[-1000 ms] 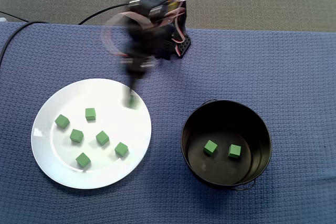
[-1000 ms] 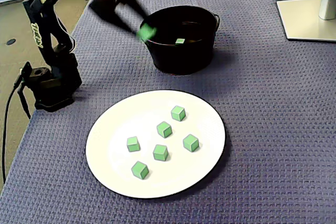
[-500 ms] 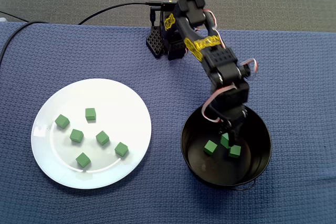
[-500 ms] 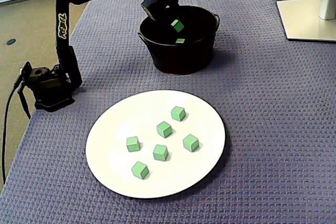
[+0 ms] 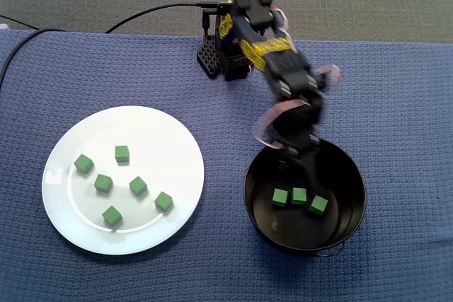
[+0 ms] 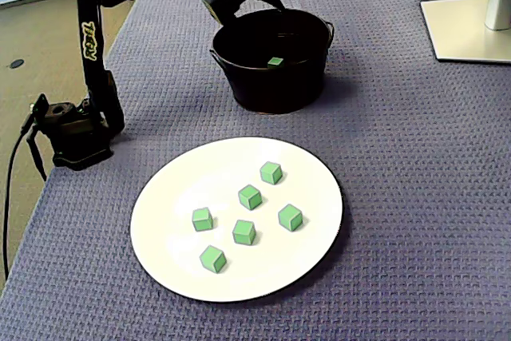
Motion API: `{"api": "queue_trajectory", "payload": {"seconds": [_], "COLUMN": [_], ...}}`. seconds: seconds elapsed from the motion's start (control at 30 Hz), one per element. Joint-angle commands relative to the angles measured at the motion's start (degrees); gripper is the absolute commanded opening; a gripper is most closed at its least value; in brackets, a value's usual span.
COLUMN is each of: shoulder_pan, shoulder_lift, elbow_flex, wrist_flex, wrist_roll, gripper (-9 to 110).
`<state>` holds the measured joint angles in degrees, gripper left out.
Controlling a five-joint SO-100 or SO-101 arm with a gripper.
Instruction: Pick up the items on the white plate and put them in the black container.
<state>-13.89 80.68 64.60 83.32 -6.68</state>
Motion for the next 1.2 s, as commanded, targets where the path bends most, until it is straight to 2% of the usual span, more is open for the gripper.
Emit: {"api": "queue_trajectory", "payload": {"seconds": [0.0,0.2,0.43,0.7,1.17], "shoulder_pan": [19.60,46.58,61.44,66.80,59.33], "shoulder_lift": [10.46,9.67,3.25,-3.78,-9.05], "elbow_flex": [-3.16,2.55,12.48,15.47,21.18], "wrist_flex": [6.68,0.70,-12.13,-18.02,-22.24], "wrist_roll": [-8.88,-25.49,-39.73,-44.30,-42.54], "gripper": [32,31,27,26,22]}}
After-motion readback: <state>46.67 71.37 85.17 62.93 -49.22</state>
